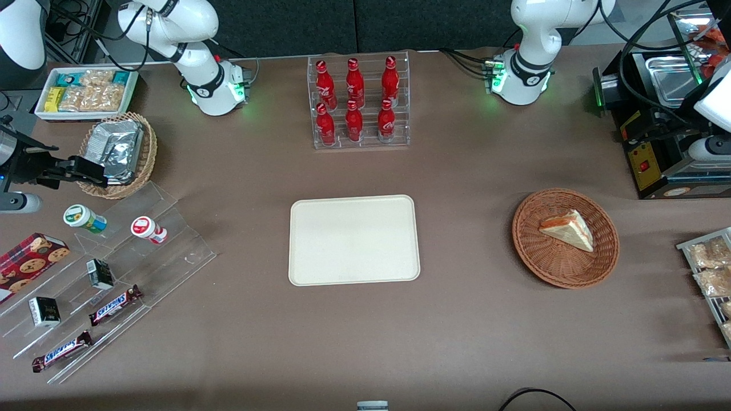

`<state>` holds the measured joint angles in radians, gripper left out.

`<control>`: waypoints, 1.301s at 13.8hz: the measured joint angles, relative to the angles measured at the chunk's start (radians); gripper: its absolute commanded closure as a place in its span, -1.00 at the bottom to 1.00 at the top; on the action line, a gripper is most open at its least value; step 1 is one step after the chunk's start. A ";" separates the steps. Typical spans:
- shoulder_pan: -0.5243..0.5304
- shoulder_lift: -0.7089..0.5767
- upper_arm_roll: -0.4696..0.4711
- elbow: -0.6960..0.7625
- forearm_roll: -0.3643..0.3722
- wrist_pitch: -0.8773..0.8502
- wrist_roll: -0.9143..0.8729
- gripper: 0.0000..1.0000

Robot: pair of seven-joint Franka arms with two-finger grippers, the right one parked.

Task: Place sandwich from basket to tray
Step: 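Move the left gripper over the wicker basket and lower toward the sandwich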

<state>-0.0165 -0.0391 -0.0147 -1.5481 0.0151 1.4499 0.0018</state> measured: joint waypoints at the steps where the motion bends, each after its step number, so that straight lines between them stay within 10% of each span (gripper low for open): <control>1: 0.000 0.002 0.000 0.000 0.000 0.000 0.000 -1.00; 8: 0.002 0.029 0.010 -0.003 0.007 -0.016 -0.048 -1.00; 18: 0.024 0.249 0.021 -0.123 0.007 0.222 -0.819 -1.00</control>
<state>0.0073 0.2099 0.0063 -1.6707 0.0221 1.6718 -0.8175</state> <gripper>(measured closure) 0.000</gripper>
